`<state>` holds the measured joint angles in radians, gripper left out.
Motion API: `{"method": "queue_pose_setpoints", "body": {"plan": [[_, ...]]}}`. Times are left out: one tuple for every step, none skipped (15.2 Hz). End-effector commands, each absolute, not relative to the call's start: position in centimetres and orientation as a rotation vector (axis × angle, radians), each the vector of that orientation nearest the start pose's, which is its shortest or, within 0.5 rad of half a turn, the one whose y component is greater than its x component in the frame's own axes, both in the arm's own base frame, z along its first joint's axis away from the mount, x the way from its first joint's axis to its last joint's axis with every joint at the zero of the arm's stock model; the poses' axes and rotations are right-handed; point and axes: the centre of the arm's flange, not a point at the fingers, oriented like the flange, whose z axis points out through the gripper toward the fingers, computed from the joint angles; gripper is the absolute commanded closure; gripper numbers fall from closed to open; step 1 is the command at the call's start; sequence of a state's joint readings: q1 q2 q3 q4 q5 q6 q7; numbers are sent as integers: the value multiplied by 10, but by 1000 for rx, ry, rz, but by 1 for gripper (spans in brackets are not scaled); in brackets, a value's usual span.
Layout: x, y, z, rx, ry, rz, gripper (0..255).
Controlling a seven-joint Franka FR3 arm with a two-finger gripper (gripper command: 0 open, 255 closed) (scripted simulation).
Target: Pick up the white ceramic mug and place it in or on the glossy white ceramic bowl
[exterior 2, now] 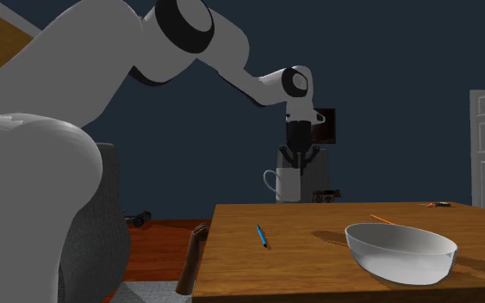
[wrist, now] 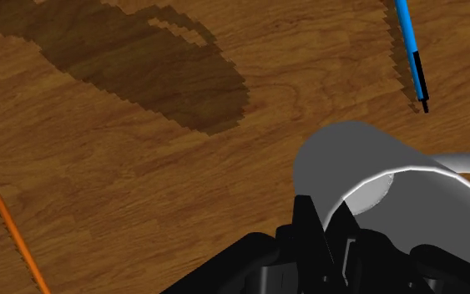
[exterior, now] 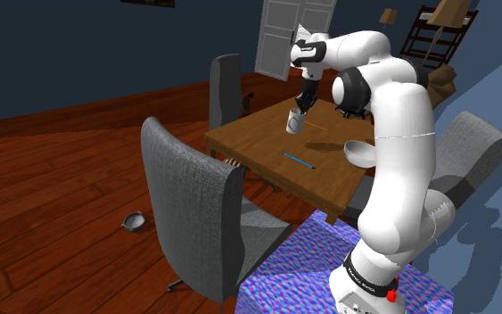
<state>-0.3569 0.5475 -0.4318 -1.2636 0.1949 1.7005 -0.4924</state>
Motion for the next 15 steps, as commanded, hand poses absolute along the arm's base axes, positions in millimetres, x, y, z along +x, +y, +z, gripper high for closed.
{"method": "queue_pose_setpoints", "body": {"plan": [[551,-433,467,-3095,434,107,255],[551,-433,473,-3095,434,107,255],[551,-433,478,-3095,434,107,255],[551,-433,483,-3095,434,107,255],[551,-433,488,-3095,434,107,255],[551,-433,494,-3095,434,107,255],[551,-433,499,-3095,434,107,255],[551,-433,504,-3095,434,107,255],[551,-433,510,-3095,434,107,255],[551,-433,515,-3095,434,107,255],[551,-433,516,-3095,434,107,255],[539,-438,518,-3095,434,107,255],[527,-443,520,-3095,434,107,255],[515,-449,521,-3095,434,107,255],[503,-454,523,-3095,434,107,255]]}}
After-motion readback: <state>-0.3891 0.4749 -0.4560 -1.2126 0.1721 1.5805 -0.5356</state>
